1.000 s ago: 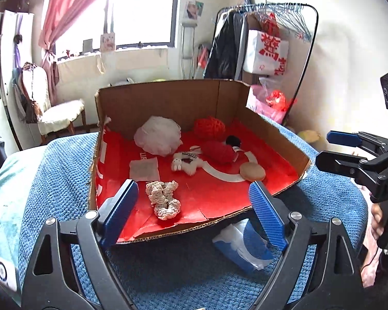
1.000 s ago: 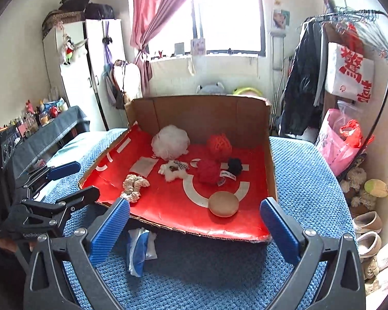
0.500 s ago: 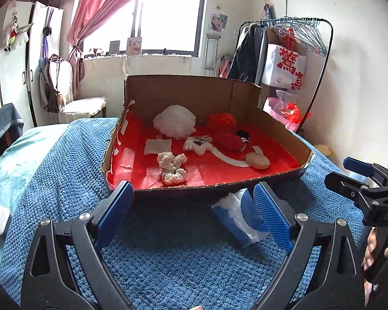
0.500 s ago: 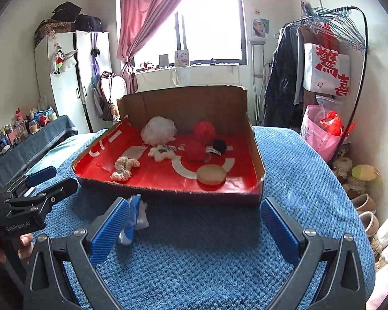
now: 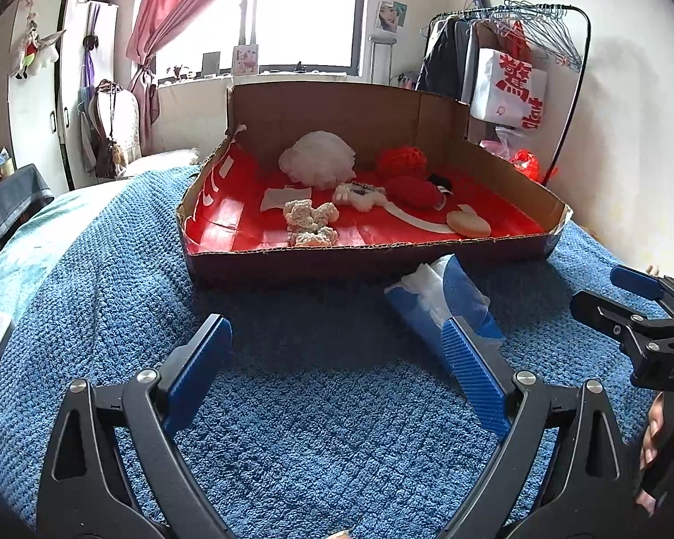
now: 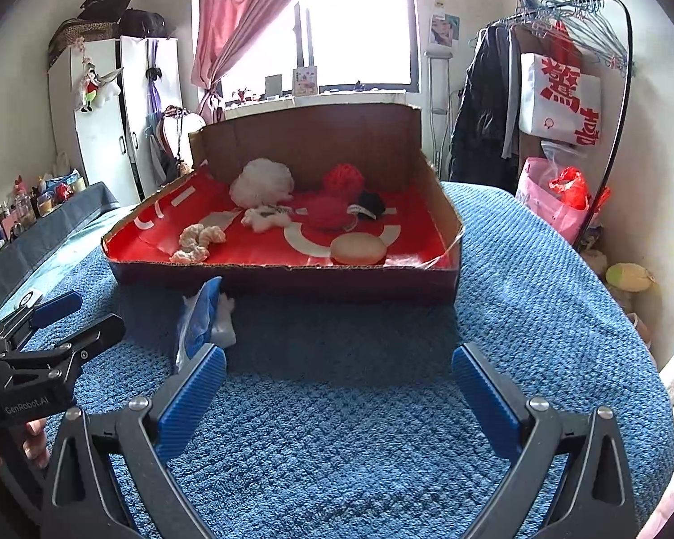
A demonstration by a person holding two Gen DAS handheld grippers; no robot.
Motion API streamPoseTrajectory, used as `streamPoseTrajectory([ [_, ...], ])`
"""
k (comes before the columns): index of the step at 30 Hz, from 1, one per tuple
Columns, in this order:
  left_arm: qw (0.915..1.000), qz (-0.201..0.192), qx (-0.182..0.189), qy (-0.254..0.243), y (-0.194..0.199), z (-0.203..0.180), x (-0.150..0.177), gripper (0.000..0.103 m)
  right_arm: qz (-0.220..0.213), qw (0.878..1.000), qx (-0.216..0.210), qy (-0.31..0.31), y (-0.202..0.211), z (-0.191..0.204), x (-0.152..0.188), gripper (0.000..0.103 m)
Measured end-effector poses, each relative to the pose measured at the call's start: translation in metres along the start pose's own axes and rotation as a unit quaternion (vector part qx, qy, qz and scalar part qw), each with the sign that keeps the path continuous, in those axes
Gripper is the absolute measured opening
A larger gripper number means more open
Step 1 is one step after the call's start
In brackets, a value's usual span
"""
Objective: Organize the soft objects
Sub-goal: 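Lift both tools out of the box back over the blanket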
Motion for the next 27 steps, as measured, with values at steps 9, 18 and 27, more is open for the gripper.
streamPoseTrajectory([
  [9, 0.9999, 0.000, -0.009, 0.008, 0.003, 0.018, -0.002, 0.096, 0.078, 0.985, -0.149, -0.037, -0.048, 0.040, 0.001, 0.084],
  [18, 0.9998, 0.001, -0.016, 0.009, 0.006, 0.033, -0.005, 0.096, 0.102, 0.971, -0.215, -0.029, -0.055, 0.076, 0.002, 0.011],
  [27, 0.9999, 0.009, 0.002, 0.007, 0.001, 0.024, -0.002, 0.096, 0.105, 0.976, -0.163, -0.096, -0.031, 0.007, 0.008, 0.013],
])
Point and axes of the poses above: each gripper's, at about its wrist camera, not at the fingertips, and y roughly against the way its jaws point, z to its left, x to its underside, the point moved 9 cm from there along -y, roughly the way its jaws point, and after that the axes turned 6 degrees about -x, right-handed, at the moved point
